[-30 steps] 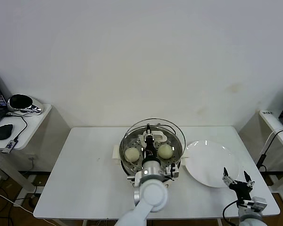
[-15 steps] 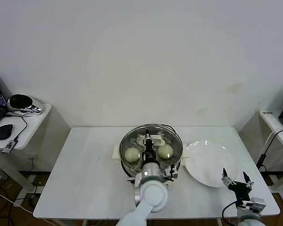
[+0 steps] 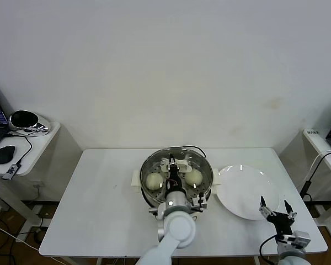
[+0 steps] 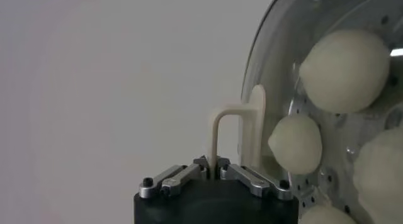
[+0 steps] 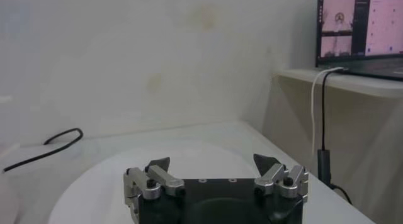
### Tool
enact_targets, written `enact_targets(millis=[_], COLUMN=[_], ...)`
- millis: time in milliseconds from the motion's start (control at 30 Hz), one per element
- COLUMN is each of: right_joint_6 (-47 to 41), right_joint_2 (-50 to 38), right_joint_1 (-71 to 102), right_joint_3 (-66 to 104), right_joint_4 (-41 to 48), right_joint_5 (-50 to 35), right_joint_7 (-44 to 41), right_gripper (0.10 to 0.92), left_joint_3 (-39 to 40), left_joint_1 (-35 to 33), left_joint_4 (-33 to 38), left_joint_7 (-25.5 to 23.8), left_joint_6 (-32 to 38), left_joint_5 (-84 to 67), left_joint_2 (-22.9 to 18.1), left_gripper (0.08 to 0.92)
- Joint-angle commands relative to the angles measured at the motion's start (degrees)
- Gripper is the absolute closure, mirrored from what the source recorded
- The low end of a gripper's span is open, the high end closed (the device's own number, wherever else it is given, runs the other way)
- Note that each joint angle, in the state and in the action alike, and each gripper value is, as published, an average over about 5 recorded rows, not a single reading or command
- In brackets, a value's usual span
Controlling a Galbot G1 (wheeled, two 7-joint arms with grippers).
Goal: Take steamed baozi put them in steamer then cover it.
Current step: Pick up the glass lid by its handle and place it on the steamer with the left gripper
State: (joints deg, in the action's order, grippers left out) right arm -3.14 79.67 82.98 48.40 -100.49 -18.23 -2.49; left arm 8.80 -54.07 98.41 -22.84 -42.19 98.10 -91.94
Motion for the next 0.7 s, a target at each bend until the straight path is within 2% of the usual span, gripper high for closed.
enact_targets(millis=[33, 500, 700], right_joint_6=[0.1, 0.3, 0.4], right_joint_2=[-0.1, 0.1, 0.1], right_joint_1=[0.0, 0.3, 0.4], right_joint_3=[0.1, 0.0, 0.2], right_joint_4=[0.0, -0.2, -0.2], right_joint_5=[0.1, 0.2, 0.2], right_joint_7=[0.0, 0.0, 0.0], right_gripper=[0.203, 0.203, 0.203], left_joint_3=[-0.2, 0.3, 1.5], left_joint_1=[-0.1, -1.7, -2.8], left_joint_4=[-0.5, 0.7, 3.8], left_joint_7=[0.0, 2.0, 2.7], left_joint_6=[-2.3, -1.0, -0.4], left_joint_5=[0.0, -0.2, -0.2], left_joint_2=[-0.1, 0.1, 0.3], left_gripper=[0.857, 0.849, 0.710])
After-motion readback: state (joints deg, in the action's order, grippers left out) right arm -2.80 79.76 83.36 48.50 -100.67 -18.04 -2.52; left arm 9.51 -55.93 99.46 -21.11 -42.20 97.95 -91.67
